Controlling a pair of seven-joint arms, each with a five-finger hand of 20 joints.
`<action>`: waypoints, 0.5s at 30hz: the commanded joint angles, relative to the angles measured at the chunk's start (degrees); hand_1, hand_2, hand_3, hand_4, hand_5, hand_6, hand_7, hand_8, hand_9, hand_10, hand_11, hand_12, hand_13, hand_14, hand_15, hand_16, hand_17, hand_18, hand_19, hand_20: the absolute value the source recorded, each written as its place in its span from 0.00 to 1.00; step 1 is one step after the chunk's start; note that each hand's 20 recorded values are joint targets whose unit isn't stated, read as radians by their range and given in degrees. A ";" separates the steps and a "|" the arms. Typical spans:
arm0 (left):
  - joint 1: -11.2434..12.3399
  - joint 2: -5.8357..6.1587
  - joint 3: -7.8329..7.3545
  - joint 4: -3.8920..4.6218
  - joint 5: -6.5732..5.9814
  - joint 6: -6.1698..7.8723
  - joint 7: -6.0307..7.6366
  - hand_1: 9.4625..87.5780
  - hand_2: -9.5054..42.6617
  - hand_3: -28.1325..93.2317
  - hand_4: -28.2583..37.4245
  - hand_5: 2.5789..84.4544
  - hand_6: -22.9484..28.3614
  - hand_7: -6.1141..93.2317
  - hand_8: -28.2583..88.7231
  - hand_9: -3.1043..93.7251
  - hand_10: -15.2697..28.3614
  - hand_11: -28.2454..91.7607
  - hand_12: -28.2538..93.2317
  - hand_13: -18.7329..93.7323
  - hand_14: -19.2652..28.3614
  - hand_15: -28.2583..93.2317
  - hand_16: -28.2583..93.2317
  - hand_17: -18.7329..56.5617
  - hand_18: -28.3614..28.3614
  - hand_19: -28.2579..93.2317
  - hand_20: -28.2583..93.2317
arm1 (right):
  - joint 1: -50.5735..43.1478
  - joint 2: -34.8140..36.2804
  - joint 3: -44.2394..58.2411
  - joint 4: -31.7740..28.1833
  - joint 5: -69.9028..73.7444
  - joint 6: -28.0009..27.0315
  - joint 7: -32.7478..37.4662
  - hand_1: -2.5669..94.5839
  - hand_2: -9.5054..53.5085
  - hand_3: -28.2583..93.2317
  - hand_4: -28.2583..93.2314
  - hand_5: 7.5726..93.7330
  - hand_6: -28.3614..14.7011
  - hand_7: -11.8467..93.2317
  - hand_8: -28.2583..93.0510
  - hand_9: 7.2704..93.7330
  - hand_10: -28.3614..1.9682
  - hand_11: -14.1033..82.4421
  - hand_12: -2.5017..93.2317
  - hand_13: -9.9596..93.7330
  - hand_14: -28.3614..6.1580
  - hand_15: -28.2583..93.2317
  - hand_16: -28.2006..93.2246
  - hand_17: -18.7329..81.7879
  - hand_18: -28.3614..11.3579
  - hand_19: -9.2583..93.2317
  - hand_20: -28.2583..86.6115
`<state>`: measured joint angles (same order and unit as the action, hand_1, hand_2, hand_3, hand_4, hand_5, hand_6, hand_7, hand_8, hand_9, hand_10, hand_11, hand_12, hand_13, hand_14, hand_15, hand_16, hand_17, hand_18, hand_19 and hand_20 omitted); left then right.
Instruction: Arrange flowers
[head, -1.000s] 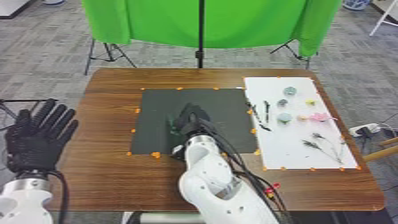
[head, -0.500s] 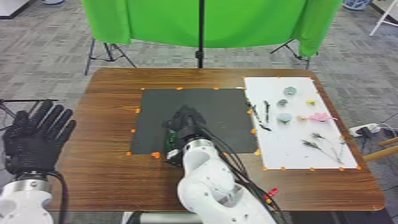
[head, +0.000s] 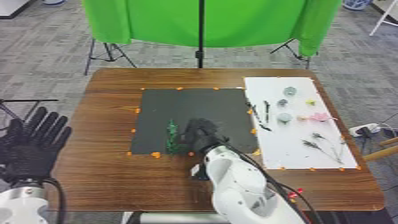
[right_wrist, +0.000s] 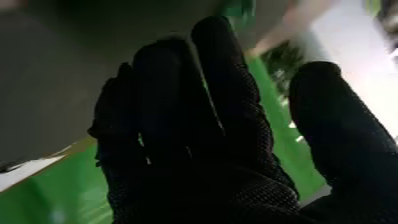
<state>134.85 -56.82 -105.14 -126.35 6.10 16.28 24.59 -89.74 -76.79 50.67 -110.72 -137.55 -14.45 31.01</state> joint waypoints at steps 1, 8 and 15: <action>-2.58 1.04 2.07 0.50 0.23 0.98 -1.70 0.20 0.44 0.83 0.00 0.48 0.61 0.16 0.16 0.41 0.67 0.37 0.31 0.43 0.68 0.39 0.22 0.17 0.74 0.47 0.32 | 1.97 -2.81 1.38 4.24 -2.45 -10.54 -13.66 0.29 0.32 0.89 0.07 0.86 0.48 0.22 0.13 0.57 0.38 0.21 0.14 0.48 0.25 0.76 0.41 0.40 0.14 0.90 0.61; -2.64 0.72 2.74 0.43 0.48 1.47 -2.32 0.20 0.45 0.83 0.00 0.49 0.61 0.17 0.16 0.41 0.66 0.37 0.31 0.43 0.68 0.39 0.22 0.16 0.74 0.48 0.32 | 4.20 -4.69 2.27 7.14 -1.84 -13.35 -15.62 0.30 0.32 0.90 0.06 0.80 0.49 0.20 0.13 0.52 0.44 0.21 0.13 0.45 0.29 0.73 0.40 0.37 0.19 0.87 0.63; -2.57 0.27 2.84 0.72 -0.20 1.89 -2.17 0.20 0.45 0.83 0.00 0.49 0.60 0.17 0.16 0.42 0.66 0.37 0.31 0.43 0.68 0.39 0.21 0.17 0.74 0.48 0.32 | 3.52 -4.26 2.13 7.11 -3.38 -12.76 -15.31 0.30 0.32 0.90 0.06 0.80 0.49 0.20 0.13 0.51 0.45 0.21 0.13 0.46 0.30 0.73 0.39 0.37 0.18 0.86 0.64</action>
<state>131.52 -55.88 -102.66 -126.08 6.33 17.26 22.84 -84.99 -81.31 53.29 -103.91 -139.25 -28.17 14.86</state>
